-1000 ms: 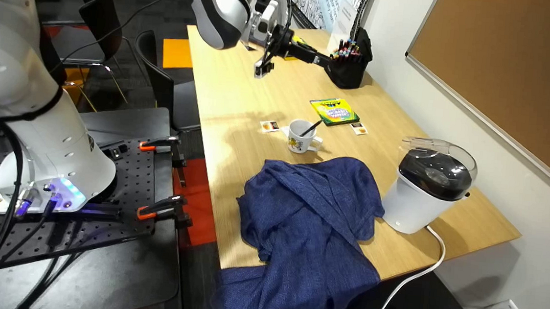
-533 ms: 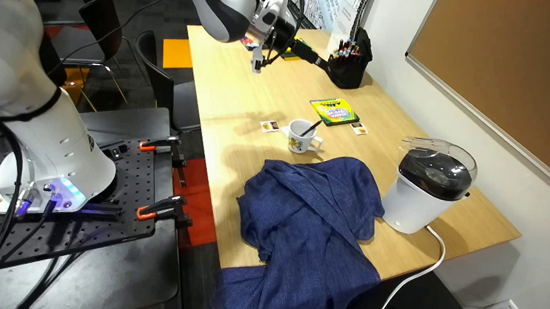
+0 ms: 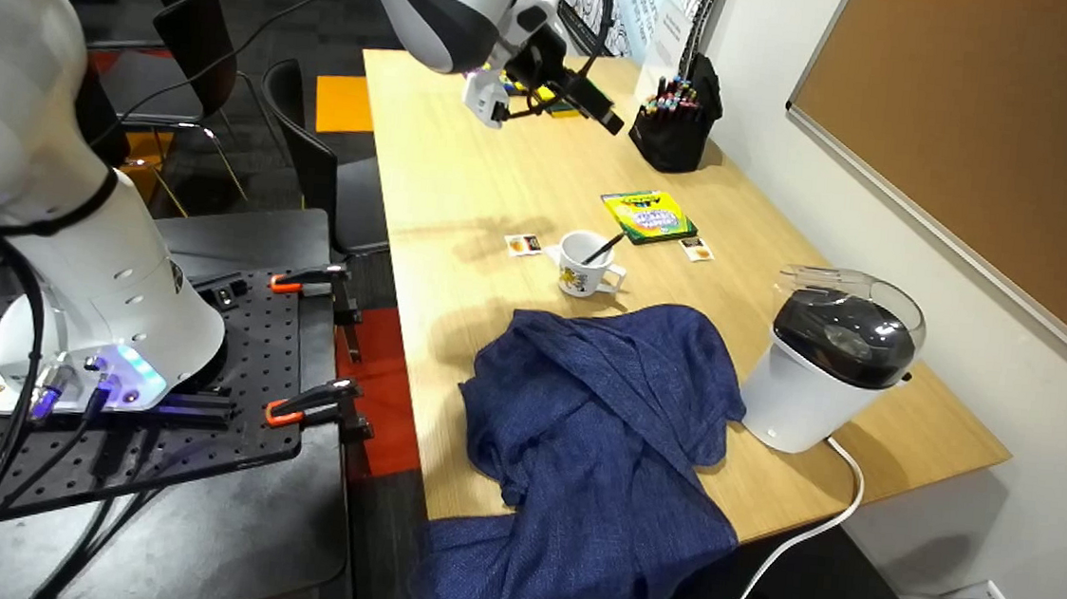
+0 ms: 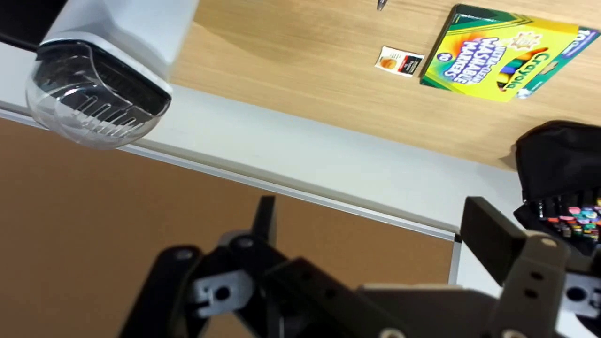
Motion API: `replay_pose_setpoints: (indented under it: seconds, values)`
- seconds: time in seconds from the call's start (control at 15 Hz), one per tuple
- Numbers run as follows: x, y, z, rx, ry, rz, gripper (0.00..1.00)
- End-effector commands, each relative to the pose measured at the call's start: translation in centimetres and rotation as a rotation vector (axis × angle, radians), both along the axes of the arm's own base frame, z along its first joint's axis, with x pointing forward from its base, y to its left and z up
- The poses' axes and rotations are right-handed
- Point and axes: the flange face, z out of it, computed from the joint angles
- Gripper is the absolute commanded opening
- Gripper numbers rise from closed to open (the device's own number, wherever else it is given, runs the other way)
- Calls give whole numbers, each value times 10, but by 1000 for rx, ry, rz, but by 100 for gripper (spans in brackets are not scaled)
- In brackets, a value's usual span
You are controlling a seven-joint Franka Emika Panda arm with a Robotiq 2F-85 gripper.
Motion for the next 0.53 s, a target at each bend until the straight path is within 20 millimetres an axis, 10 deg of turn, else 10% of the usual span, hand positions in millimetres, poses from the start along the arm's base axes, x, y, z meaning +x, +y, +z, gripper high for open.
replay_pose_setpoints:
  seconds: [0.0,0.47]
  values:
    - [-12,-10,8,9,57,22,100]
    - [-10,-6,-4,7,90,7,100]
